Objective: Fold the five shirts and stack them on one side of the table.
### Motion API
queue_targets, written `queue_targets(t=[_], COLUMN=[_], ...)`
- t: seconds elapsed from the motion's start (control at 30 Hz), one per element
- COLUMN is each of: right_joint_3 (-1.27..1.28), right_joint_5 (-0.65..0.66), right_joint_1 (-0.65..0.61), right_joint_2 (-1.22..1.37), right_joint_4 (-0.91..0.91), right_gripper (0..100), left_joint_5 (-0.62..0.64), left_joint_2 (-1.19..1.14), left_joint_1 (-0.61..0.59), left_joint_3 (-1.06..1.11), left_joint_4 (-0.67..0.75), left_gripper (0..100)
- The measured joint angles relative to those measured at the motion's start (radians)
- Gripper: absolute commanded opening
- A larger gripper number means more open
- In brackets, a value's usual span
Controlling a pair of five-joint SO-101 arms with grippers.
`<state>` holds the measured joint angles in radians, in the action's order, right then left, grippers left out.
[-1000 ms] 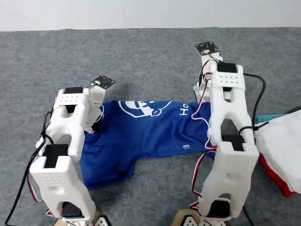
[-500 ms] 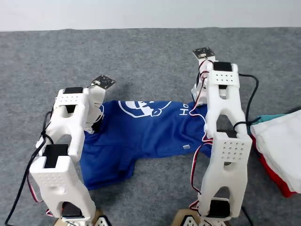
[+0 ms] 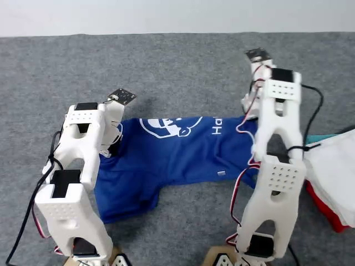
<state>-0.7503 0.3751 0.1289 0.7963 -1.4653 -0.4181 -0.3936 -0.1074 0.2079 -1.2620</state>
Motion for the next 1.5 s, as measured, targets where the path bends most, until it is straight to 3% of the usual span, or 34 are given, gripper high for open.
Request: queue_targets(t=[0.27,0.43,0.5,0.7,0.93,1.03,1.5], right_joint_3=[-0.021,-0.021,-0.054,-0.222,-0.281,-0.206,0.562], right_joint_5=[0.069,0.075,0.072,0.048,0.046,0.046,0.046], right_joint_1=[0.031,0.032,0.041,0.038,-0.017,-0.041,-0.071], right_joint_2=[0.0,0.0,0.0,-0.002,-0.049,-0.1,-0.44], right_joint_4=[-0.002,-0.008,-0.04,-0.199,-0.288,-0.288,-0.288], right_gripper=[1.8,21.3,24.0,23.3,5.2,0.8,1.0], left_joint_5=[0.0,0.0,0.0,0.0,0.0,0.0,0.0], left_joint_2=[0.0,0.0,0.0,0.0,0.0,0.0,0.0], left_joint_1=[0.0,0.0,0.0,0.0,0.0,0.0,0.011], left_joint_3=[0.0,0.0,0.0,0.0,0.0,0.0,0.0], left_joint_4=[0.0,0.0,0.0,0.0,0.0,0.0,0.0], left_gripper=[0,0,0,0,0,0,0])
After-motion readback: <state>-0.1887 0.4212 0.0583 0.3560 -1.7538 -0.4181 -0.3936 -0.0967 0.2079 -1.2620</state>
